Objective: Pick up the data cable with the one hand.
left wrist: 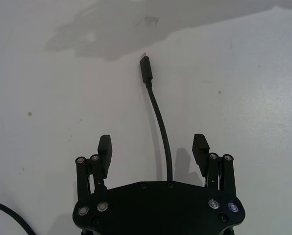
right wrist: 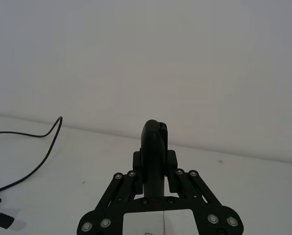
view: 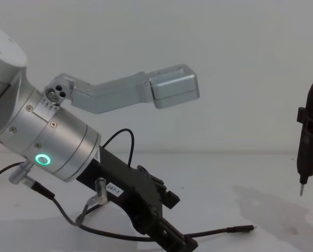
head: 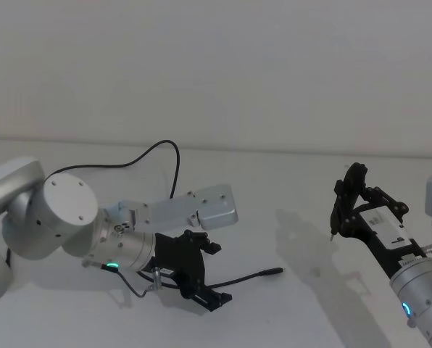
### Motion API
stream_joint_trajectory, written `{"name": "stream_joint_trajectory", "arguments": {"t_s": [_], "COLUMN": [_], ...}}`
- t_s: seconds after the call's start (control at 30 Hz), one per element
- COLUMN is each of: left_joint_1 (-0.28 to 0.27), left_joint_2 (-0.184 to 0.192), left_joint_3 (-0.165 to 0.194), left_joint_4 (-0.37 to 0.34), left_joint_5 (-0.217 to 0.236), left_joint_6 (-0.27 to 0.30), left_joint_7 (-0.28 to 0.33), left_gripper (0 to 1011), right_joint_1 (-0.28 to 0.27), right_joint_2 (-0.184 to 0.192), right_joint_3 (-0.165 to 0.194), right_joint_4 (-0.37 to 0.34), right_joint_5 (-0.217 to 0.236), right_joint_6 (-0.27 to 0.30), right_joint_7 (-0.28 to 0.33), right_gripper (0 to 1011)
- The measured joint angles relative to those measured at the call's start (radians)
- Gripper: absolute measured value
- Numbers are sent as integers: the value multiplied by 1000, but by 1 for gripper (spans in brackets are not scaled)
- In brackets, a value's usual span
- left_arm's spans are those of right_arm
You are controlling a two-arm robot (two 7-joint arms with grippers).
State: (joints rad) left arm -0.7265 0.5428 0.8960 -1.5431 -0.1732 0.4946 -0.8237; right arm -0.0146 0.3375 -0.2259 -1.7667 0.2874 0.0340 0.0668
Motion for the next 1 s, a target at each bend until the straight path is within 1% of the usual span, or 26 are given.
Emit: {"name": "stream_joint_trajectory", "arguments": {"t_s": [0.43, 0.63, 0.73, 0.77, 0.8, 0.87, 0.9, 1.0], "left_joint_1": [9, 10, 11, 12, 12, 13, 13, 14], "left_joint_2": [-18, -21, -21, -21, -21, -21, -21, -20], "left_joint_3": [-4, -5, -7, -8, -8, -9, -9, -10], "left_joint_4": [13, 15, 15, 15, 15, 15, 15, 14], "left_joint_5": [8, 10, 10, 10, 9, 9, 9, 8], "left_joint_6": [30, 32, 32, 32, 32, 32, 31, 31], "left_joint_7": [20, 20, 20, 20, 20, 20, 20, 20], "left_gripper": [1001, 993, 951, 910, 896, 833, 833, 728], "right_joint_1": [0, 0, 0, 0, 0, 0, 0, 0], "right_joint_2": [0, 0, 0, 0, 0, 0, 0, 0], "right_joint_3": [0, 0, 0, 0, 0, 0, 0, 0], "right_joint_4": [0, 0, 0, 0, 0, 0, 0, 0], "right_joint_5": [0, 0, 0, 0, 0, 0, 0, 0], "right_joint_6": [0, 0, 0, 0, 0, 0, 0, 0], "right_joint_7": [0, 0, 0, 0, 0, 0, 0, 0], "right_gripper": [268, 268, 268, 268, 268, 268, 268, 268]}}
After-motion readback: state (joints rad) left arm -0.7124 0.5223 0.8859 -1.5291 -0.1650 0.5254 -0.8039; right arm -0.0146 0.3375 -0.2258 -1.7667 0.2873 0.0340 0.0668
